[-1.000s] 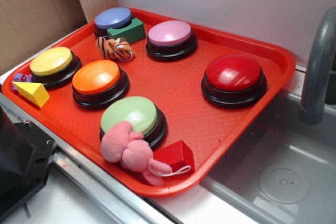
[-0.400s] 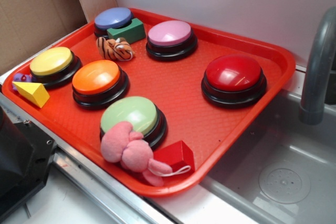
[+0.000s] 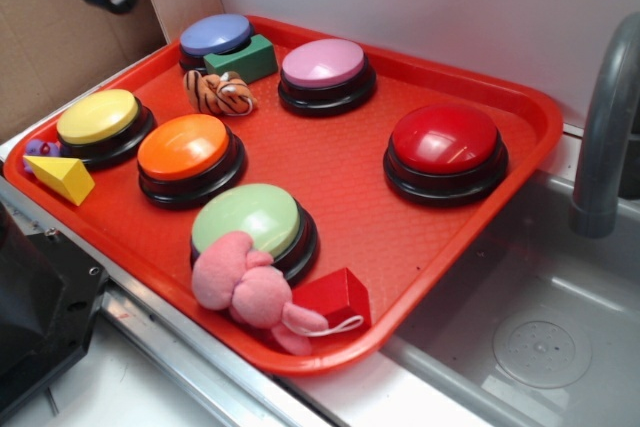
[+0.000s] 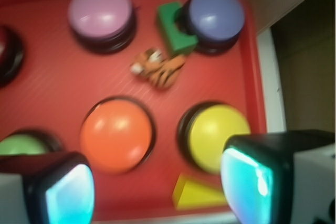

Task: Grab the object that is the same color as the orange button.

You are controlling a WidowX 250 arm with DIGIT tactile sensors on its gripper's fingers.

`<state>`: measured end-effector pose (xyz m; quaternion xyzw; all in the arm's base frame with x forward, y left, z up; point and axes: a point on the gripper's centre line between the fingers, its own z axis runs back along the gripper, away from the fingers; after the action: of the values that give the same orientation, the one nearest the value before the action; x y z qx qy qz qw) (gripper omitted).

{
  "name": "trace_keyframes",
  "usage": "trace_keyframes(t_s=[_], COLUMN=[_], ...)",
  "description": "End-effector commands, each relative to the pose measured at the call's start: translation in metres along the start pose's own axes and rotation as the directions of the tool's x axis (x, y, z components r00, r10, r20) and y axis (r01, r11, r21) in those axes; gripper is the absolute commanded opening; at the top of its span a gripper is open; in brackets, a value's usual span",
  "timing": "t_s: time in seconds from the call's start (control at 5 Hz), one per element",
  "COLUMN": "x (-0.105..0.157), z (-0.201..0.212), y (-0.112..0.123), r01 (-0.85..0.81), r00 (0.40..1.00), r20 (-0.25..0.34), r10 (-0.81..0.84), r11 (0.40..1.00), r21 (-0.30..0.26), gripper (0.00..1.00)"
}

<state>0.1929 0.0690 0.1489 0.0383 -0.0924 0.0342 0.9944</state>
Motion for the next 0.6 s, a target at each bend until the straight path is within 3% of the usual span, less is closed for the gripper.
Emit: trace_keyframes(t_s=[0.0, 0.4], x=[0.033, 0.051], z=[-0.058, -0.105], y=[0.022, 0.014], r01=[-0.005, 0.056], r00=[0.999, 0.998], r20=[0.049, 0.023], r10=[0.004, -0.057], r11=[1.000, 0.998], r21=[0.026, 0.015], gripper=[1.00, 1.00])
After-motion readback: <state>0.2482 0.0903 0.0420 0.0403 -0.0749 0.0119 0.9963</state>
